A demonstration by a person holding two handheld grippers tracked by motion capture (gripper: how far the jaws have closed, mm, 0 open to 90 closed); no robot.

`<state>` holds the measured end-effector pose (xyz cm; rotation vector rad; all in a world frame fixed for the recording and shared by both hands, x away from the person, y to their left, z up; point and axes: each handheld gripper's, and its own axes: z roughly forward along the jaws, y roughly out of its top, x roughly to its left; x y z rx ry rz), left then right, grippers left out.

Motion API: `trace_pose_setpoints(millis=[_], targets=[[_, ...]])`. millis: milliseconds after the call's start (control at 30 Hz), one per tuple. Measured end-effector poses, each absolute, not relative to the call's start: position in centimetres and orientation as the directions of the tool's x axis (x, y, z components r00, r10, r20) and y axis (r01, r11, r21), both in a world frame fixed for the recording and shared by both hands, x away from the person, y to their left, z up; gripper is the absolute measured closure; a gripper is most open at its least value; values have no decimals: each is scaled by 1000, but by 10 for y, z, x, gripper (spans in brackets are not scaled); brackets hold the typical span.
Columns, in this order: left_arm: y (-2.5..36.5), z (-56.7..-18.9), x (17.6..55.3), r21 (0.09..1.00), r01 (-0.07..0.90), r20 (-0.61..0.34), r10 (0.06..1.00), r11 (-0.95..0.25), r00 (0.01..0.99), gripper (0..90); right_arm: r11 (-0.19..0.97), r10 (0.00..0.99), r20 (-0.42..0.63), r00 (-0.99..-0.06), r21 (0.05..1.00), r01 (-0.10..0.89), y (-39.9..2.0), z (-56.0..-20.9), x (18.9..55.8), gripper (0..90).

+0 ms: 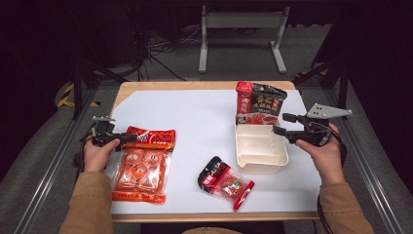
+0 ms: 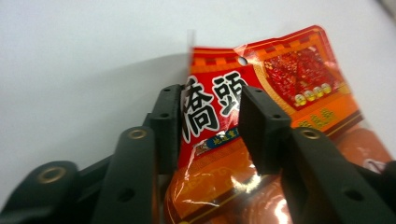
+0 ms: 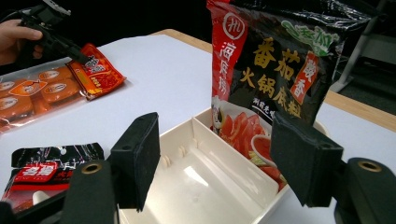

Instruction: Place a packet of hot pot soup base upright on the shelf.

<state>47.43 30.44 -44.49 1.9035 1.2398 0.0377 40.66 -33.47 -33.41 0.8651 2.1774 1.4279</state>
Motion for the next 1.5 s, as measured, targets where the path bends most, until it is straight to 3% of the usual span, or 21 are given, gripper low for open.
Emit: trace_pose_setpoints(millis=[267,467,567,733,1500], targets=[[304,-445,472,666,728,-415,729,-164,544,668,293,677,6,-736,915,278,-334,-335,407,337],[296,-446,473,650,724,-356,749,-231,559,734,304,671,4,-741,911,280,-332,-336,407,337],[291,-448,475,626,727,-298,775,-282,558,799,309,667,0,-745,910,276,-330,-336,407,337],[291,-448,475,621,732,-294,782,-281,549,884,310,665,-1,-747,910,275,-329,-336,407,340],[298,-410,454,722,658,-281,780,-212,560,900,332,589,-17,-808,916,223,-302,-323,397,512]])
